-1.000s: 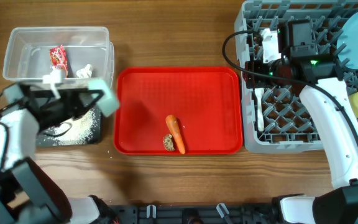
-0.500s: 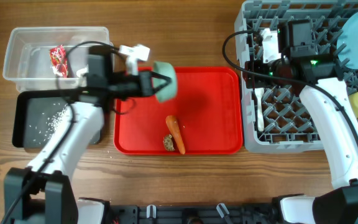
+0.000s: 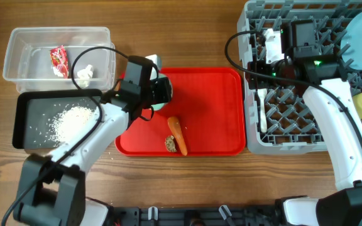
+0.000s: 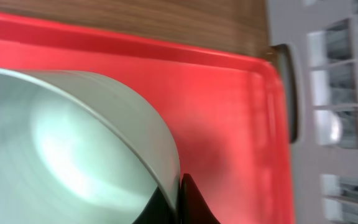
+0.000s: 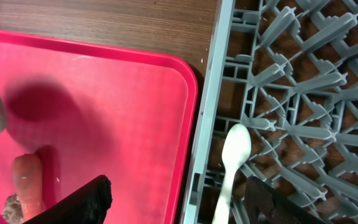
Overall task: Sort waste into correct bins and load items into the dishwasher rack
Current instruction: 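Carry the empty green bowl back and set it on the red tray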
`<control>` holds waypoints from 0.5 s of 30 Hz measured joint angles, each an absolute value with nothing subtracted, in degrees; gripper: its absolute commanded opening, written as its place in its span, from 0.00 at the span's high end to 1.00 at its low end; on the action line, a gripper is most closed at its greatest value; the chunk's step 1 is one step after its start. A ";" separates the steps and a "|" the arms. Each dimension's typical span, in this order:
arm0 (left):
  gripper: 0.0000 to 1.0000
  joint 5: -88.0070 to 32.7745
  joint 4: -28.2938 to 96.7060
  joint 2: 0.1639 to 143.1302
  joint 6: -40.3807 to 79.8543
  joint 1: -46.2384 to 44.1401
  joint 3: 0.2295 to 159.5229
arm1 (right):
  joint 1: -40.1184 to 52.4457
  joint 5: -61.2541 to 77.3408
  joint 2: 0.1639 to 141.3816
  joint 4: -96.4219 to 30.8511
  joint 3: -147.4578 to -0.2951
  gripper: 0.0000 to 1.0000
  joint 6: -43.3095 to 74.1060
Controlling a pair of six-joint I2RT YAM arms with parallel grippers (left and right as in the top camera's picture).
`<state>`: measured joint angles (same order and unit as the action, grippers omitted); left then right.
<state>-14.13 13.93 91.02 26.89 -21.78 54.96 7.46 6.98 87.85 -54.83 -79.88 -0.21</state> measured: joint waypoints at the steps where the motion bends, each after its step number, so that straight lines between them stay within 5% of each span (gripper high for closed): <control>1: 0.96 -13.56 13.93 91.61 26.92 -22.06 54.96 | 7.46 6.98 87.85 -54.83 -79.88 0.29 -0.21; 7: 0.88 -12.16 11.44 94.43 27.18 -25.89 54.94 | 7.46 6.98 87.85 -54.81 -79.88 0.29 -0.21; 15: 0.41 -12.23 10.85 94.70 27.18 -28.69 54.94 | 7.46 6.98 87.85 -54.70 -79.88 0.16 -0.08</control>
<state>-12.23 10.85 94.70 27.18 -28.69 54.94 7.46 6.98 87.85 -54.70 -79.88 -0.08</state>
